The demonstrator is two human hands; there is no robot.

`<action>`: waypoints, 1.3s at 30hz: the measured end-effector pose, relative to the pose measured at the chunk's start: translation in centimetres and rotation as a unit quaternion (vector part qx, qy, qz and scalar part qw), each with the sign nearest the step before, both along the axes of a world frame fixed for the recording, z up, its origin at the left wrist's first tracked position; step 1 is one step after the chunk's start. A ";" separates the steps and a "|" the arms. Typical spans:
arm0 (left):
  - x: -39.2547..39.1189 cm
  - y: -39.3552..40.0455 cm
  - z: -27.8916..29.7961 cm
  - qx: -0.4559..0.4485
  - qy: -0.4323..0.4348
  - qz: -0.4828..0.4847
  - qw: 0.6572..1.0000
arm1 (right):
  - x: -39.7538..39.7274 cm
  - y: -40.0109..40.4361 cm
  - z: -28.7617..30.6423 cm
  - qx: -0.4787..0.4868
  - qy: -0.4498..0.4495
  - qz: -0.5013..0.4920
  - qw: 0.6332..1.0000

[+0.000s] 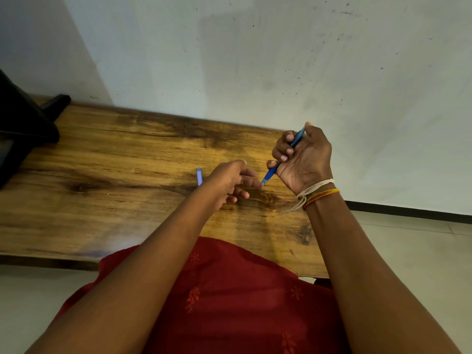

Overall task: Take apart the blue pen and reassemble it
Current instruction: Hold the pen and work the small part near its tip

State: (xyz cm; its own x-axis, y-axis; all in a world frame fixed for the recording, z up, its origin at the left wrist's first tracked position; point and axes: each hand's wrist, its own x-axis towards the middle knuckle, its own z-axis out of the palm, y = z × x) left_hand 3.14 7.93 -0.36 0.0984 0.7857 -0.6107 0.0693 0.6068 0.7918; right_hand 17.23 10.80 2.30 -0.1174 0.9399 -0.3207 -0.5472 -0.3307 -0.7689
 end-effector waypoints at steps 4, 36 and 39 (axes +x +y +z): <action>0.0 0.0 0.0 -0.002 0.002 0.000 1.000 | 0.0 0.0 0.0 -0.008 0.011 -0.008 1.000; 0.2 0.1 0.0 0.026 -0.020 -0.039 0.999 | -0.3 -0.1 0.2 0.009 -0.068 0.021 0.997; 0.1 0.1 -0.1 0.025 -0.020 -0.038 0.999 | -0.3 -0.2 0.1 0.002 -0.063 0.019 0.998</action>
State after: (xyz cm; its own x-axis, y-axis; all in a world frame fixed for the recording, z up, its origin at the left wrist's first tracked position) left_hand 3.26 8.06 -0.46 0.1835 0.8040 -0.5656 0.0814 0.5610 0.8238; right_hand 16.89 10.62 2.40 -0.1118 0.9368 -0.3314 -0.4336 -0.3461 -0.8320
